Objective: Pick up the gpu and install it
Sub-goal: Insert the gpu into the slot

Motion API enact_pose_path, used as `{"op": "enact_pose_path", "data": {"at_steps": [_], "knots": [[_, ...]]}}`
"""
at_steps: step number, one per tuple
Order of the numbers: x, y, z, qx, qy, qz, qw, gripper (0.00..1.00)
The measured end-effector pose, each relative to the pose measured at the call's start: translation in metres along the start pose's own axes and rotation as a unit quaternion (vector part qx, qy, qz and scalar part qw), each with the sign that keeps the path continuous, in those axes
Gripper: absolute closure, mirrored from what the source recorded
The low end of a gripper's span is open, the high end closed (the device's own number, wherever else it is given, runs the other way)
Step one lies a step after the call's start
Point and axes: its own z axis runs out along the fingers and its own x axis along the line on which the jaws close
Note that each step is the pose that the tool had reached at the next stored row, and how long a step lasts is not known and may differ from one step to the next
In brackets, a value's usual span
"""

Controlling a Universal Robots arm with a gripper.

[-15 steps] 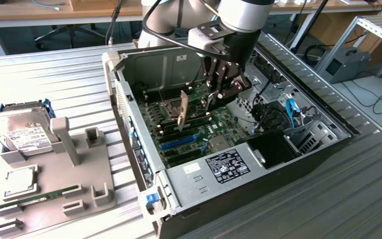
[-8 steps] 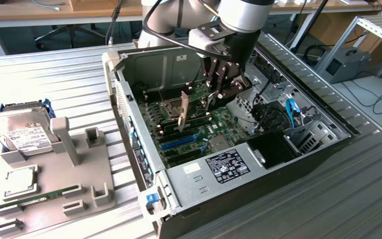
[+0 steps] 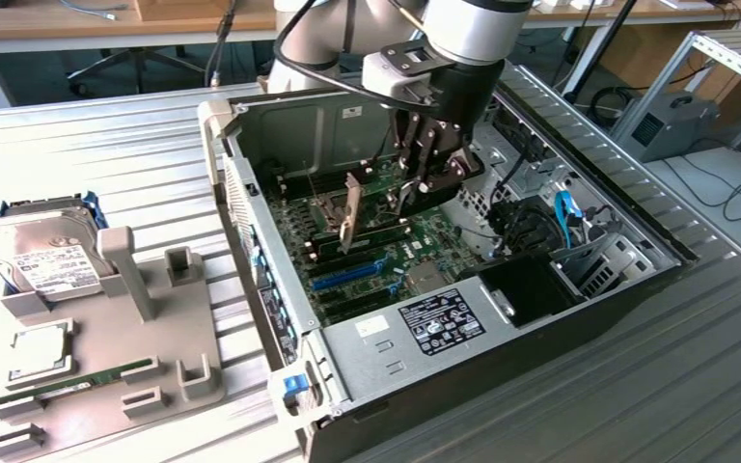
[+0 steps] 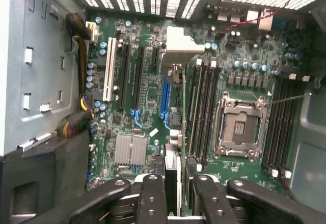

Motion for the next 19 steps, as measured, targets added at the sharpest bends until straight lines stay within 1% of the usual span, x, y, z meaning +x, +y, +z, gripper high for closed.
{"op": "enact_pose_path", "data": {"at_steps": [2, 4, 5, 6, 11, 15, 17, 19], "knots": [[0.0000, 0.0000, 0.0004, -0.0134, -0.0015, 0.000, 0.9999, 0.74], [0.0000, 0.0000, 0.0009, -0.0277, -0.0032, 0.001, 0.9996, 0.74], [0.0001, 0.0000, 0.0012, -0.0338, -0.0039, 0.001, 0.9994, 0.74], [0.0000, 0.0000, 0.0012, -0.0381, -0.0044, 0.001, 0.9993, 0.74], [0.0000, 0.0000, 0.0013, -0.0382, -0.0044, 0.001, 0.9993, 0.74], [0.0001, 0.0000, 0.0020, -0.0377, -0.0052, 0.017, 0.9991, 0.74], [0.0002, 0.0005, 0.0028, -0.0374, -0.0058, 0.020, 0.9991, 0.74], [0.0009, 0.0013, 0.0032, -0.0375, -0.0058, 0.020, 0.9991, 0.74]]}}
